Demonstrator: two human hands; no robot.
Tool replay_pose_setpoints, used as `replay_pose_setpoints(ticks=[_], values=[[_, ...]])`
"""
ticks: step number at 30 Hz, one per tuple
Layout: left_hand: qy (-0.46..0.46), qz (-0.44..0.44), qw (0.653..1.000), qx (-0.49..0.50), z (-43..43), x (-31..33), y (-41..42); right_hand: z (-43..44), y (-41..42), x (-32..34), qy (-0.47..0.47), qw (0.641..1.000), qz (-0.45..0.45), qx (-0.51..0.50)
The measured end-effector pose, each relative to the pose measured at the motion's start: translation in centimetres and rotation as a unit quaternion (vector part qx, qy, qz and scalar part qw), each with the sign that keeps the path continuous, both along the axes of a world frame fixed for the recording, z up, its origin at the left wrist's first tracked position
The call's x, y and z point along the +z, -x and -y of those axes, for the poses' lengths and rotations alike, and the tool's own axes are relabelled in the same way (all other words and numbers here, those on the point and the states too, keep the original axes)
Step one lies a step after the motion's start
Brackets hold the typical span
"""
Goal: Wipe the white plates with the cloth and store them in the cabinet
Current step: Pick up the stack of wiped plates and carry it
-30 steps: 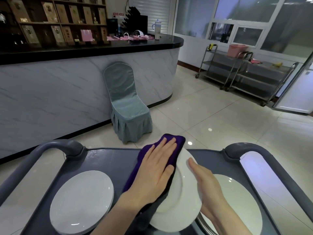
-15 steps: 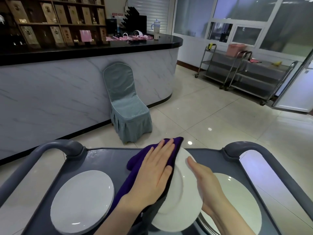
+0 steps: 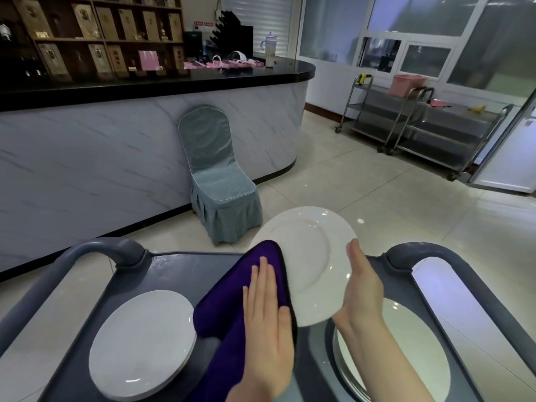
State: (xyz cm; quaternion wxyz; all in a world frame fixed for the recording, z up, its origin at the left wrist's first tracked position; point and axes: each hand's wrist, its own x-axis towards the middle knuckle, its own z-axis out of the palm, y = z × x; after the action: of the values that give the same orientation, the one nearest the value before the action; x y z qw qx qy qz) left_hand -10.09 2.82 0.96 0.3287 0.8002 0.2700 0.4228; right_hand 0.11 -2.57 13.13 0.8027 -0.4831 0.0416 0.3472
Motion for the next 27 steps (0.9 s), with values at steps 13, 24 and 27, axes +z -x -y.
replay_pose_setpoints(ticks=[13,24,27], values=[[-0.032,-0.001,0.998,-0.045,-0.7,0.7,0.7,-0.3,0.8,0.4,0.002,0.998,0.028,-0.061],[-0.091,-0.099,0.967,-0.214,-1.5,6.4,-1.0,-0.2,3.7,-2.7,0.100,0.975,0.199,-0.011],[-0.094,-0.087,0.970,-0.209,-2.2,7.6,-1.8,-0.2,4.4,-3.0,0.111,0.973,0.201,0.003]])
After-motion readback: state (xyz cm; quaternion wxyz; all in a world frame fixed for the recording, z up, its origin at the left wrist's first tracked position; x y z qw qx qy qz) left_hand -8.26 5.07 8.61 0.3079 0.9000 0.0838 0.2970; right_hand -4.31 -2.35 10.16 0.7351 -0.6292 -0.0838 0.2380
